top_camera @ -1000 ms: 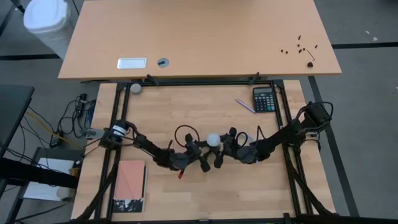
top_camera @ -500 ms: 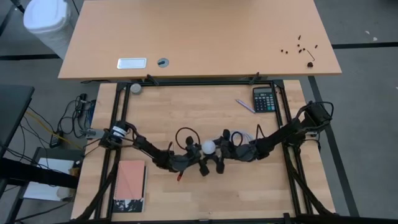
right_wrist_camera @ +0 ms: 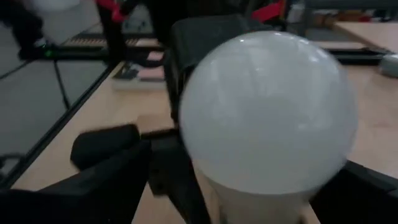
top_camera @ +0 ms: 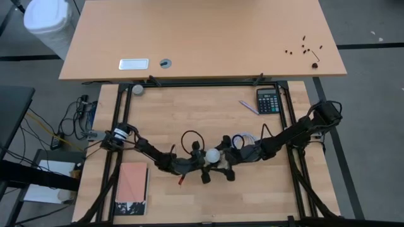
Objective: Screw lightbulb
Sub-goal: Insert the lightbulb on the lamp
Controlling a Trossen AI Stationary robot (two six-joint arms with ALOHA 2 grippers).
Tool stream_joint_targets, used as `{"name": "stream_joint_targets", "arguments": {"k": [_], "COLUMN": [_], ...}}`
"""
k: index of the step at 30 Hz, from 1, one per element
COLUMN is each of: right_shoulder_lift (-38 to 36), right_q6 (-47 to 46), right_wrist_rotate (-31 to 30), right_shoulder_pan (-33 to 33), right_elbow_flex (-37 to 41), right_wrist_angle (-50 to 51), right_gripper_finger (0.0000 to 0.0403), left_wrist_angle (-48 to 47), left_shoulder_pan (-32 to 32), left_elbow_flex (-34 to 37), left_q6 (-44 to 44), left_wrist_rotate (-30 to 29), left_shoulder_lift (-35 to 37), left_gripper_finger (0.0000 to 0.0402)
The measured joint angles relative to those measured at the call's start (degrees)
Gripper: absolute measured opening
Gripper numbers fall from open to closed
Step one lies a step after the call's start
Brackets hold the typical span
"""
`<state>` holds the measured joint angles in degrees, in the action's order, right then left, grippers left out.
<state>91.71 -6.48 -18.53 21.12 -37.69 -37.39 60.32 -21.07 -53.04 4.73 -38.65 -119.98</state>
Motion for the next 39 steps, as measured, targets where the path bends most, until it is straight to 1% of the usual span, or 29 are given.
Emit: {"name": "stream_joint_targets", "arguments": {"k": [4,8,12,16,19,20,24,30,33,39], "right_shoulder_lift": [-3.1,-3.6,-2.9,-2.0,-0.2,0.4,2.7,2.8,2.8,2.8], "right_q6": [1.1,3.6,2.9,2.6,3.0,3.0,1.7,1.5,1.5,1.5], "right_wrist_rotate": [3.5,11.7,16.9,22.0,23.5,23.5,24.2,24.7,24.4,24.0], "right_shoulder_pan": [-0.4,-1.3,-2.7,-3.1,-3.1,-3.2,-3.7,-3.7,-3.8,-4.1], "right_elbow_flex": [0.0,0.0,0.1,0.1,0.1,0.1,0.1,0.1,0.1,0.1], "right_wrist_angle": [5.8,5.9,5.9,0.7,-3.4,-4.1,-7.1,-7.8,-8.0,-8.0], "right_gripper_finger": [0.0385,0.0376,0.0373,0.0373,0.0372,0.0372,0.0372,0.0365,0.0343,0.0277], "left_wrist_angle": [-0.4,-0.8,-0.8,-0.8,-0.5,-0.5,-0.5,-1.7,-2.0,-2.0], "left_shoulder_pan": [0.3,1.3,2.3,3.9,5.3,5.8,6.5,6.5,6.5,6.5], "left_elbow_flex": [0.0,0.0,0.0,-0.1,-0.1,-0.1,-0.1,-0.1,-0.1,-0.1], "left_q6": [-0.2,0.8,1.5,2.3,3.7,4.3,4.9,4.8,4.8,4.8], "left_wrist_rotate": [8.0,18.6,24.1,31.1,37.6,38.8,40.3,40.5,40.5,40.4], "left_shoulder_lift": [0.0,0.0,0.0,0.0,0.0,0.0,0.0,0.0,0.0,0.0], "left_gripper_finger": [0.0183,0.0183,0.0183,0.0183,0.0183,0.0183,0.0183,0.0182,0.0182,0.0182]}}
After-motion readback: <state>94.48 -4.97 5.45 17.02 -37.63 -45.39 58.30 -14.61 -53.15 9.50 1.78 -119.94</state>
